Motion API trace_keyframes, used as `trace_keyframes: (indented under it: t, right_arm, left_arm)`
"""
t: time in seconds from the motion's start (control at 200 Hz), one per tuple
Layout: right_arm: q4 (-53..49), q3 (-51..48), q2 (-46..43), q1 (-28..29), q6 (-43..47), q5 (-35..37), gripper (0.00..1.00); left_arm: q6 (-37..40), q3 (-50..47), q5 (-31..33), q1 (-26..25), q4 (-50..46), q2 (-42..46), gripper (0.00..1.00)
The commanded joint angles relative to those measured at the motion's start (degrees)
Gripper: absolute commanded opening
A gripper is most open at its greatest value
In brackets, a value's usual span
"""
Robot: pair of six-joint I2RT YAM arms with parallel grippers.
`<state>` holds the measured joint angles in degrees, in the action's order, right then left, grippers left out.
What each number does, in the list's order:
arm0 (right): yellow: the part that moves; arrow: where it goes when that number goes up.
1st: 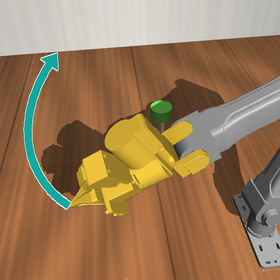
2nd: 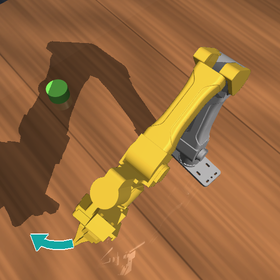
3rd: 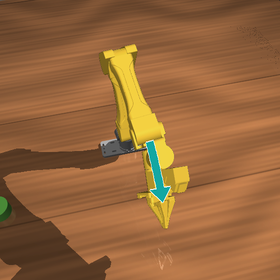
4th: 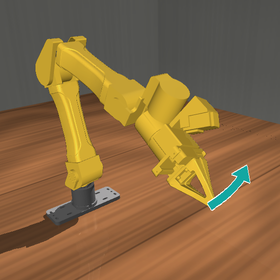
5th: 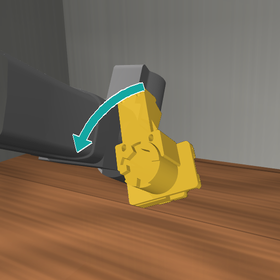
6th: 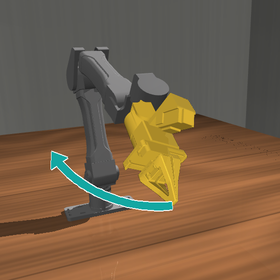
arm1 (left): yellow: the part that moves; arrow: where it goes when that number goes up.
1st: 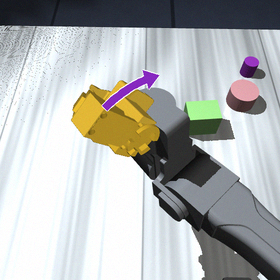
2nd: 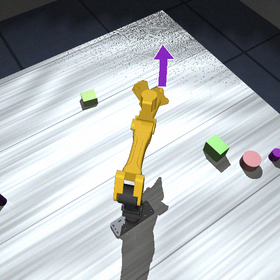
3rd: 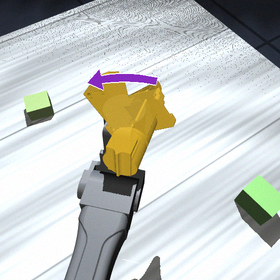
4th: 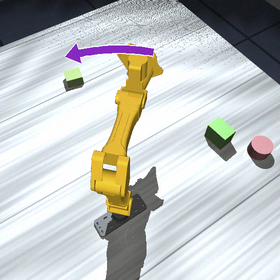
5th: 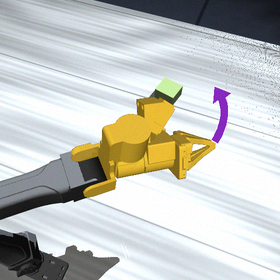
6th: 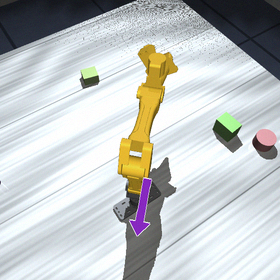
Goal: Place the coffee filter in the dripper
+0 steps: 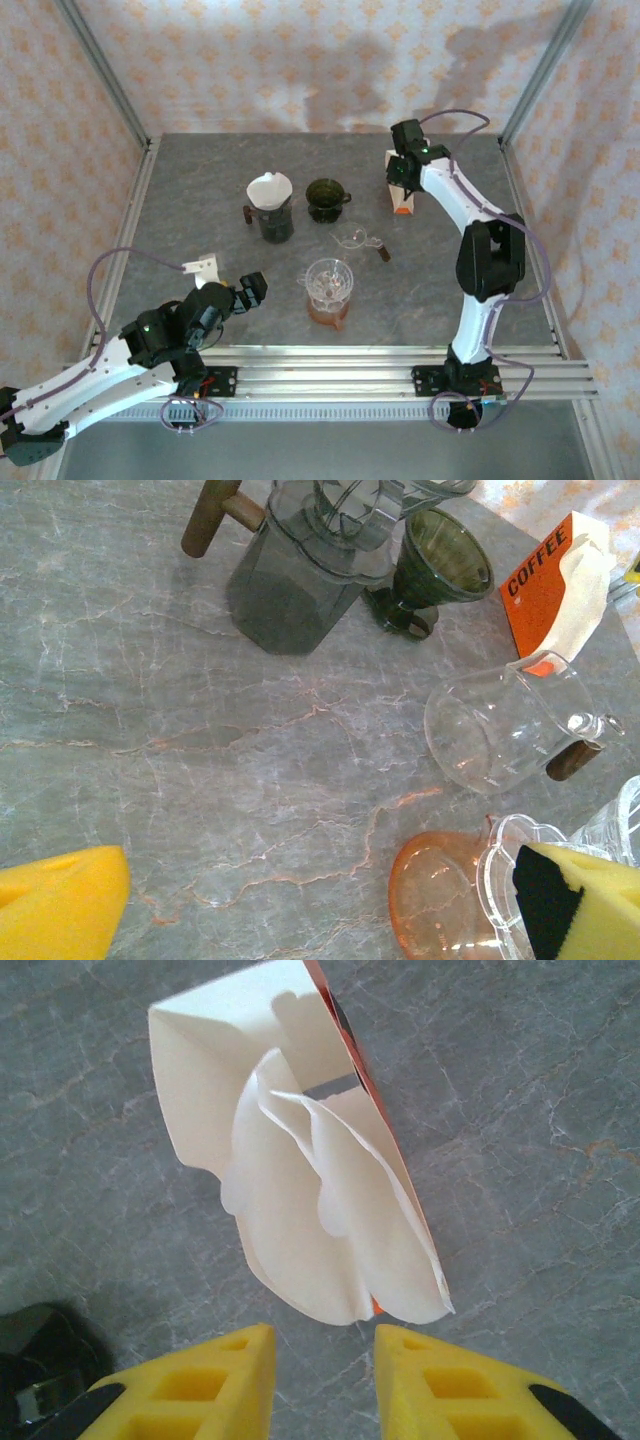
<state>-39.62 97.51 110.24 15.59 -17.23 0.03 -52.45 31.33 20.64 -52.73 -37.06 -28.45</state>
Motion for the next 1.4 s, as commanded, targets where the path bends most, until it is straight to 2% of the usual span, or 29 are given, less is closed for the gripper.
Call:
trace_keyframes:
  t: [0.0,0.225,0.631,0.896,1.056,1.146,1.286,1.391]
  right_arm:
    - [0.6,4.55,2.04,-0.03,-3.41,1.05,0.32]
    - [-1.38,10.76,7.96,-0.4,-5.98,-0.85,0.32]
    - [-1.36,13.53,11.71,-0.66,-8.01,-2.11,0.32]
    - [-1.88,14.0,12.96,-0.66,-7.98,-1.37,0.24]
    - [-2.64,14.76,13.58,-0.65,-7.65,-1.16,0.24]
    - [-2.92,14.99,13.62,-0.65,-7.45,-1.24,0.18]
    - [-2.41,14.78,12.49,-0.65,-7.2,-1.74,0.0]
    - [-2.59,14.91,11.41,-0.65,-6.68,-2.18,0.0]
  left_arm:
    - [0.54,-0.75,2.3,0.78,0.44,-1.19,1.0]
    - [1.08,-0.38,0.82,1.53,1.56,-3.78,1.0]
    - [1.07,-0.96,-1.37,4.06,1.77,-3.63,1.0]
    - [1.22,-1.1,-2.52,5.16,2.1,-3.73,1.0]
    - [1.42,-1.01,-2.89,5.72,2.04,-3.95,1.0]
    - [1.53,-0.92,-2.97,5.97,2.16,-3.97,1.0]
    - [1.58,-0.84,-3.11,6.32,2.09,-4.07,1.0]
    - [1.56,-0.93,-3.33,6.46,2.21,-4.23,1.0]
